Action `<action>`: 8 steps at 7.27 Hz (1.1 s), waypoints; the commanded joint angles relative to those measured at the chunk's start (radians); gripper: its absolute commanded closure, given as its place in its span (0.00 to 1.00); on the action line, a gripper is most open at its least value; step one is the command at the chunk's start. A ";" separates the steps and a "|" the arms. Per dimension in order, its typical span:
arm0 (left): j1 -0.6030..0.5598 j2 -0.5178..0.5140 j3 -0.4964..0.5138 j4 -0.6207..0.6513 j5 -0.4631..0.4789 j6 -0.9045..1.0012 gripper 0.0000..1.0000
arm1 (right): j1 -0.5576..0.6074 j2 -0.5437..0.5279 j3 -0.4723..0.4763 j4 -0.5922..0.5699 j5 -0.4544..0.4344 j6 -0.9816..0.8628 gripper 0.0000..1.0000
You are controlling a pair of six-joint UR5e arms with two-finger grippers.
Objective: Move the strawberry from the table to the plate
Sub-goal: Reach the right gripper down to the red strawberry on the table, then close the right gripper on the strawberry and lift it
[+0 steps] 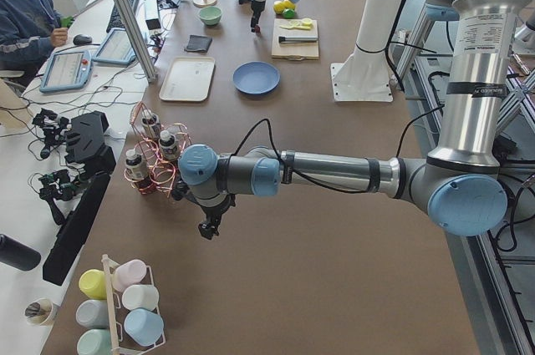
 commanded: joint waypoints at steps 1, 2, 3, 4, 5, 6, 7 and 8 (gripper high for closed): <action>0.000 -0.001 -0.002 0.000 0.000 0.000 0.02 | -0.009 0.000 0.007 0.000 0.000 0.014 0.44; 0.000 -0.001 -0.002 0.001 0.000 0.000 0.02 | -0.020 0.000 0.015 0.000 0.000 0.055 0.77; 0.000 -0.001 -0.002 0.001 -0.001 0.000 0.02 | -0.025 0.000 0.027 -0.002 0.000 0.057 1.00; 0.000 -0.001 -0.002 0.001 -0.002 0.000 0.02 | -0.028 -0.008 0.041 -0.002 -0.002 0.057 1.00; 0.000 -0.001 -0.001 0.001 -0.002 0.000 0.02 | -0.026 -0.011 0.085 -0.015 0.003 0.057 1.00; 0.000 -0.001 -0.002 0.001 -0.002 0.000 0.02 | -0.019 -0.005 0.119 -0.038 0.007 0.059 1.00; 0.000 -0.001 -0.001 0.001 -0.002 0.000 0.02 | -0.019 0.026 0.157 -0.123 0.009 0.063 1.00; 0.000 0.001 -0.001 0.001 0.000 0.000 0.02 | -0.017 0.087 0.154 -0.188 0.003 0.120 1.00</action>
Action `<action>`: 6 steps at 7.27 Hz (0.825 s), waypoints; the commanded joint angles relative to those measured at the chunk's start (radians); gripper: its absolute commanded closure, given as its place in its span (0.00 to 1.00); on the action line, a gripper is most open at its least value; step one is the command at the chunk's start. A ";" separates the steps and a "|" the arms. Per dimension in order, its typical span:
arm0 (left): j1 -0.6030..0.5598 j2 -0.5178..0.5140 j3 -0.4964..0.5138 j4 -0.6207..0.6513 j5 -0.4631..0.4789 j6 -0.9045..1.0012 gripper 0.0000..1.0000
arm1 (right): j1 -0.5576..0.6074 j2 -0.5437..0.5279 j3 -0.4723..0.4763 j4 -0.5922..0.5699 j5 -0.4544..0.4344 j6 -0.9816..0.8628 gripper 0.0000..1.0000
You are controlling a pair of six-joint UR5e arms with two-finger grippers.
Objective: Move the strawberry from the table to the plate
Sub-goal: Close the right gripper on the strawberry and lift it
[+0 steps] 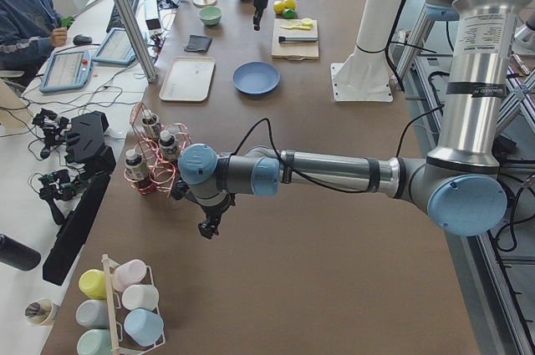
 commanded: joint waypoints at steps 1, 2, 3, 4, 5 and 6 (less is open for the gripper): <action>0.005 0.000 0.000 0.005 0.003 0.000 0.02 | -0.002 0.132 0.000 -0.126 -0.006 0.176 1.00; 0.006 0.000 0.002 0.008 0.004 0.000 0.02 | -0.025 0.195 -0.002 -0.177 -0.006 0.278 1.00; 0.006 0.000 0.002 0.008 0.004 0.000 0.02 | -0.065 0.252 -0.007 -0.226 -0.029 0.356 1.00; 0.006 0.001 0.002 0.009 0.004 0.000 0.02 | -0.123 0.324 -0.046 -0.243 -0.113 0.444 1.00; 0.006 0.001 0.002 0.009 0.004 0.000 0.02 | -0.174 0.417 -0.121 -0.263 -0.168 0.548 1.00; 0.006 0.001 0.002 0.009 0.004 0.000 0.02 | -0.205 0.500 -0.193 -0.272 -0.192 0.613 1.00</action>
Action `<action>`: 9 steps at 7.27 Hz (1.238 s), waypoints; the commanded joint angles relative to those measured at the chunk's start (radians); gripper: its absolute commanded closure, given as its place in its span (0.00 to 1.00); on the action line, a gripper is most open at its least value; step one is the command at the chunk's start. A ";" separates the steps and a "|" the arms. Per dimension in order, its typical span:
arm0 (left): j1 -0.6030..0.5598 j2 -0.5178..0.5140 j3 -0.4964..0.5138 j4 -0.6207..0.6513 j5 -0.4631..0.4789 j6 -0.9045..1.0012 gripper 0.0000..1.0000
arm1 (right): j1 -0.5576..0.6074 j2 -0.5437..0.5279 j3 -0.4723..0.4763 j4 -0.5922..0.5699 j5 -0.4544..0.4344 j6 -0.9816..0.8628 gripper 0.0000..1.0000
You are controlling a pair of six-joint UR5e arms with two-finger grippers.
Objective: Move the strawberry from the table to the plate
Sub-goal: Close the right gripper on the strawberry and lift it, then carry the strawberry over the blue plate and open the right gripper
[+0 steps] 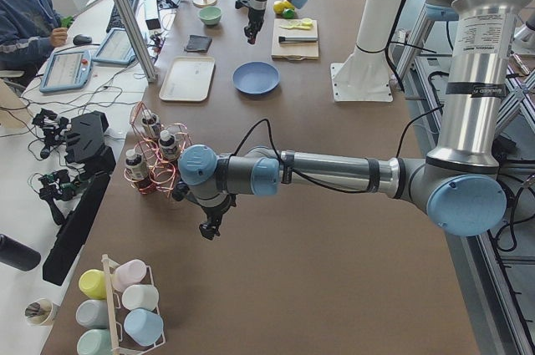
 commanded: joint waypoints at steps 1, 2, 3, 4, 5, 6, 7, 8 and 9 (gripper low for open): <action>0.000 0.000 0.000 0.000 0.000 0.000 0.02 | -0.085 0.194 -0.181 -0.017 -0.090 0.169 1.00; 0.000 0.000 0.000 0.002 0.000 0.000 0.02 | -0.116 0.259 -0.259 -0.014 -0.133 0.209 1.00; 0.000 0.006 0.000 0.000 0.000 0.000 0.02 | -0.134 0.259 -0.269 -0.012 -0.138 0.210 1.00; -0.001 0.009 -0.001 -0.001 0.000 0.000 0.02 | -0.149 0.258 -0.269 -0.012 -0.140 0.208 1.00; 0.000 0.014 -0.002 -0.001 0.000 0.000 0.02 | -0.157 0.255 -0.270 -0.011 -0.140 0.204 1.00; 0.000 0.014 -0.002 -0.001 0.000 0.000 0.02 | -0.166 0.253 -0.270 -0.011 -0.154 0.199 1.00; 0.000 0.014 -0.002 -0.001 0.000 0.000 0.02 | -0.177 0.250 -0.270 -0.011 -0.166 0.197 1.00; 0.000 0.014 -0.002 -0.001 0.000 0.000 0.02 | -0.179 0.250 -0.270 -0.009 -0.171 0.196 1.00; 0.000 0.014 0.000 -0.001 0.000 0.000 0.02 | -0.180 0.250 -0.270 -0.008 -0.175 0.191 1.00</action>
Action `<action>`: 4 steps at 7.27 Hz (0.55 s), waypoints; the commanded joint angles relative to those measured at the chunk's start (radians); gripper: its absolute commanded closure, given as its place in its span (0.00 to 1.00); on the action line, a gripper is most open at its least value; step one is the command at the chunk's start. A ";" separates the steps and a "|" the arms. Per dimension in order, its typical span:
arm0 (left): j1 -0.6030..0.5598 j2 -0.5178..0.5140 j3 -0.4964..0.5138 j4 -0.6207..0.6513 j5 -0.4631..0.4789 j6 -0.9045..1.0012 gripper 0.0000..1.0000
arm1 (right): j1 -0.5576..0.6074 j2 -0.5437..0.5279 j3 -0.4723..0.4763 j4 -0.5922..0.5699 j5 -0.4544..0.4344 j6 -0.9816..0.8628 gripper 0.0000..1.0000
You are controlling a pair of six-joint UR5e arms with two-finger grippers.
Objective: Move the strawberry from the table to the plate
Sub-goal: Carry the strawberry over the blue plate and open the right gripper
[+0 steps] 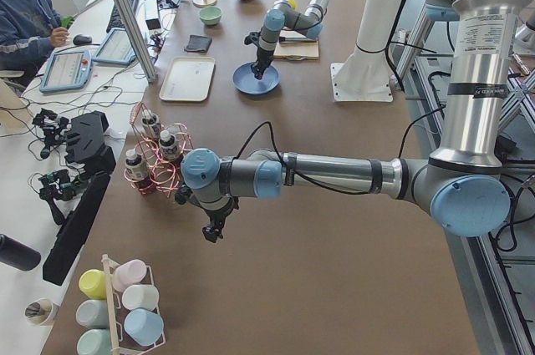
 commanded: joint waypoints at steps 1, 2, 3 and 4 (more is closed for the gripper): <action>0.000 0.000 0.003 -0.002 0.000 0.000 0.02 | -0.002 -0.002 0.000 0.000 -0.009 -0.006 0.66; 0.000 0.000 0.001 -0.002 0.000 0.000 0.02 | -0.004 -0.001 -0.011 0.002 -0.032 -0.052 0.39; 0.000 0.000 0.003 -0.002 0.000 0.000 0.02 | -0.004 -0.001 -0.017 0.000 -0.038 -0.057 0.00; 0.000 0.000 0.001 -0.003 0.000 0.000 0.02 | -0.002 -0.001 -0.011 0.002 -0.038 -0.063 0.00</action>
